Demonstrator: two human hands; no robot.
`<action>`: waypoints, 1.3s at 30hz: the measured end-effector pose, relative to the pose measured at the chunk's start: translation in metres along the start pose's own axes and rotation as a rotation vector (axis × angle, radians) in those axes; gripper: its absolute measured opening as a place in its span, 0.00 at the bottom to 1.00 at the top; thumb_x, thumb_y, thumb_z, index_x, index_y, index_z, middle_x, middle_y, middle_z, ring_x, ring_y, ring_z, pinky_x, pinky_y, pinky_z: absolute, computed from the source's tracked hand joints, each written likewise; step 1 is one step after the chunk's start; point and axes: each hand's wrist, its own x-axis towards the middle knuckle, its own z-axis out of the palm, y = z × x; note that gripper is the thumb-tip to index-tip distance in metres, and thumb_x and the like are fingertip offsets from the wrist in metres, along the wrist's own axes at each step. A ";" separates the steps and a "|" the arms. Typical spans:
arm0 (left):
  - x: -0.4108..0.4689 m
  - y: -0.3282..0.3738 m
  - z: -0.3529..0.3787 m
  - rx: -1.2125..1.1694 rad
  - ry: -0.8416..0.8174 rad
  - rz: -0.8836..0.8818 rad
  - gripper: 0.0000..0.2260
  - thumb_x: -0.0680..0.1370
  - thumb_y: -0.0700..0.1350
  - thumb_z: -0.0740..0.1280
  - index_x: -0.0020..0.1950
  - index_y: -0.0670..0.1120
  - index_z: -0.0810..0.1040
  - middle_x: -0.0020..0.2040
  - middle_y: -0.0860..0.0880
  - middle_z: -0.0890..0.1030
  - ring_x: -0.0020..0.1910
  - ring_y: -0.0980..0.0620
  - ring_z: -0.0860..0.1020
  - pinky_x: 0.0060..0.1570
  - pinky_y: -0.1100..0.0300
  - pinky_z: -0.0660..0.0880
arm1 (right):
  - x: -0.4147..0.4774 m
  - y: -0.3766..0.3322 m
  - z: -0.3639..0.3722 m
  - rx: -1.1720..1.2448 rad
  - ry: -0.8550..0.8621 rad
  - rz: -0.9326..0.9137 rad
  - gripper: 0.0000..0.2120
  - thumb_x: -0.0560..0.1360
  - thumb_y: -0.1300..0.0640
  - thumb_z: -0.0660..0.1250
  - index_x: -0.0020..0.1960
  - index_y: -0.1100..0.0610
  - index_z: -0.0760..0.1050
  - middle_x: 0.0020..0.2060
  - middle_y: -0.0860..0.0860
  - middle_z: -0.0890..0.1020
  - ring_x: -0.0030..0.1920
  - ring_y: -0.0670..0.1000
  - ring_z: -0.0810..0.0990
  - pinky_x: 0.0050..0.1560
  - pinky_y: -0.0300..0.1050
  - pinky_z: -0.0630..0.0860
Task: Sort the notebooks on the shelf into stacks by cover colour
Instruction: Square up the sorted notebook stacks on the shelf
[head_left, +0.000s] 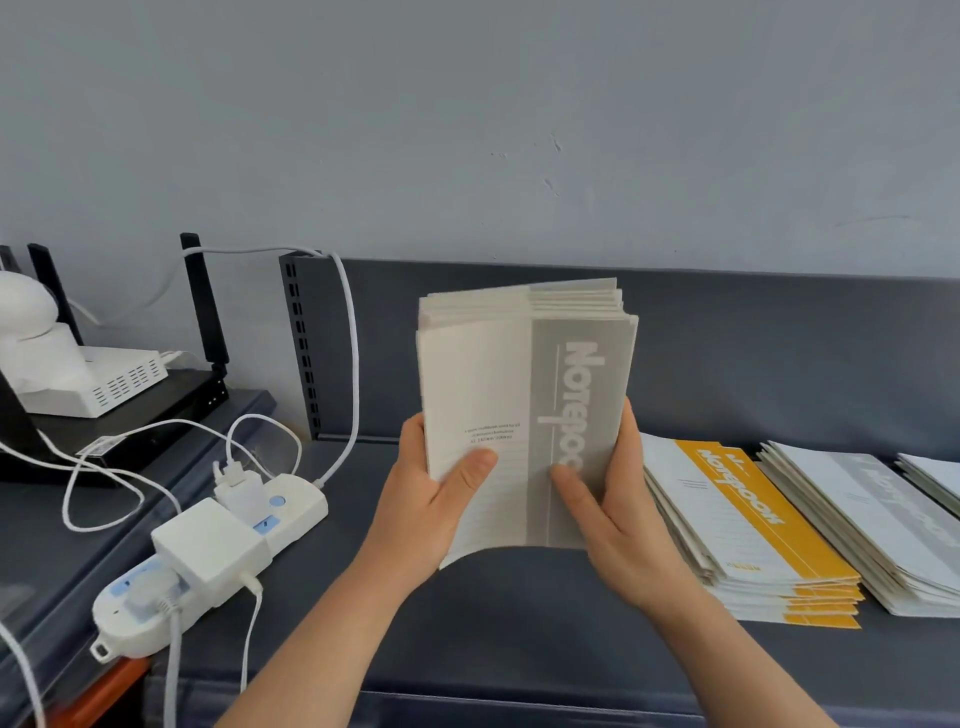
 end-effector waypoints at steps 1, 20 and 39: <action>0.000 -0.004 0.000 0.007 -0.006 0.002 0.25 0.72 0.57 0.66 0.67 0.55 0.65 0.57 0.67 0.74 0.56 0.71 0.73 0.48 0.78 0.69 | 0.000 0.002 0.001 -0.002 -0.005 0.002 0.32 0.77 0.54 0.62 0.75 0.45 0.48 0.69 0.46 0.65 0.70 0.47 0.65 0.68 0.47 0.66; 0.018 -0.028 -0.008 0.266 -0.288 -0.599 0.20 0.76 0.60 0.65 0.62 0.50 0.78 0.55 0.55 0.82 0.53 0.55 0.79 0.49 0.61 0.72 | 0.000 0.016 -0.011 -0.072 -0.366 0.549 0.07 0.77 0.60 0.63 0.51 0.50 0.75 0.49 0.44 0.83 0.48 0.42 0.82 0.46 0.37 0.78; 0.024 -0.021 -0.001 0.699 0.042 -0.500 0.23 0.71 0.65 0.66 0.39 0.46 0.64 0.35 0.53 0.70 0.34 0.54 0.70 0.32 0.59 0.65 | -0.002 0.028 -0.006 -0.617 -0.267 0.583 0.19 0.75 0.44 0.62 0.60 0.55 0.71 0.62 0.52 0.71 0.53 0.51 0.75 0.47 0.40 0.70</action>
